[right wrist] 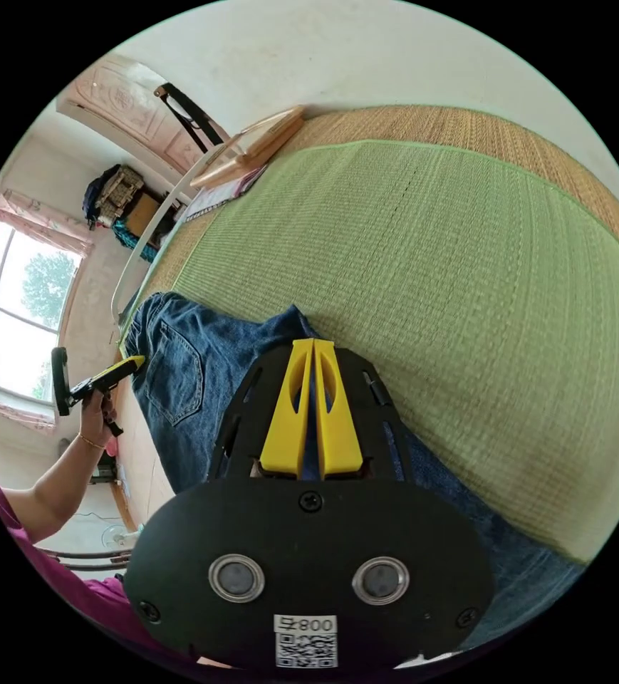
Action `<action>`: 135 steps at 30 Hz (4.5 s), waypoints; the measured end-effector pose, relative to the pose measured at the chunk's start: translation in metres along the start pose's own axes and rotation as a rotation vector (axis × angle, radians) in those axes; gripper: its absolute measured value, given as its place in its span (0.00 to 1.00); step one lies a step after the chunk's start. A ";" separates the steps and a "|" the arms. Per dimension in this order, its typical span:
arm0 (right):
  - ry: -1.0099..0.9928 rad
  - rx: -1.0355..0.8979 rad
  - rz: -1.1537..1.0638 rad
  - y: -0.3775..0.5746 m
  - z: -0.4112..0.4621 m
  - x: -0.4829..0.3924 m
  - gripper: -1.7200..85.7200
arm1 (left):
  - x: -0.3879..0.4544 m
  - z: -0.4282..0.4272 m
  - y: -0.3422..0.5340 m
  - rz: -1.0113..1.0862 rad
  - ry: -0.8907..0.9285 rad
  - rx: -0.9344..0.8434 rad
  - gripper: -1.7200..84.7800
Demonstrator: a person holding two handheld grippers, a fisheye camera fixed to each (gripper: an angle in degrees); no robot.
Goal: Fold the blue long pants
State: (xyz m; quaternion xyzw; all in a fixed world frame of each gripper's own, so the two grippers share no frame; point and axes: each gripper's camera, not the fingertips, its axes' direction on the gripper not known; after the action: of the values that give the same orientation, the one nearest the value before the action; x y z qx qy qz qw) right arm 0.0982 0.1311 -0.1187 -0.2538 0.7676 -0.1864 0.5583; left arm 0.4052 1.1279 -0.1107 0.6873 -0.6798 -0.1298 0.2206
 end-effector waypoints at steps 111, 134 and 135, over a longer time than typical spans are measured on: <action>0.310 0.463 0.543 0.764 0.329 0.339 0.02 | 1.623 -0.136 0.156 1.221 0.452 -0.369 0.02; 0.254 0.322 0.622 0.740 0.419 0.378 0.02 | 1.542 -0.196 0.233 1.047 0.633 -0.586 0.02; 0.262 0.370 0.650 0.751 0.411 0.373 0.02 | 1.542 -0.201 0.234 1.051 0.640 -0.568 0.02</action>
State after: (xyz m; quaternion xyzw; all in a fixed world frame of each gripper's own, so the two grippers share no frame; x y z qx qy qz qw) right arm 0.2600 0.5090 -0.9573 0.1335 0.8261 -0.1661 0.5217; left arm 0.3611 -0.3706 0.3639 0.1851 -0.7643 0.0309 0.6169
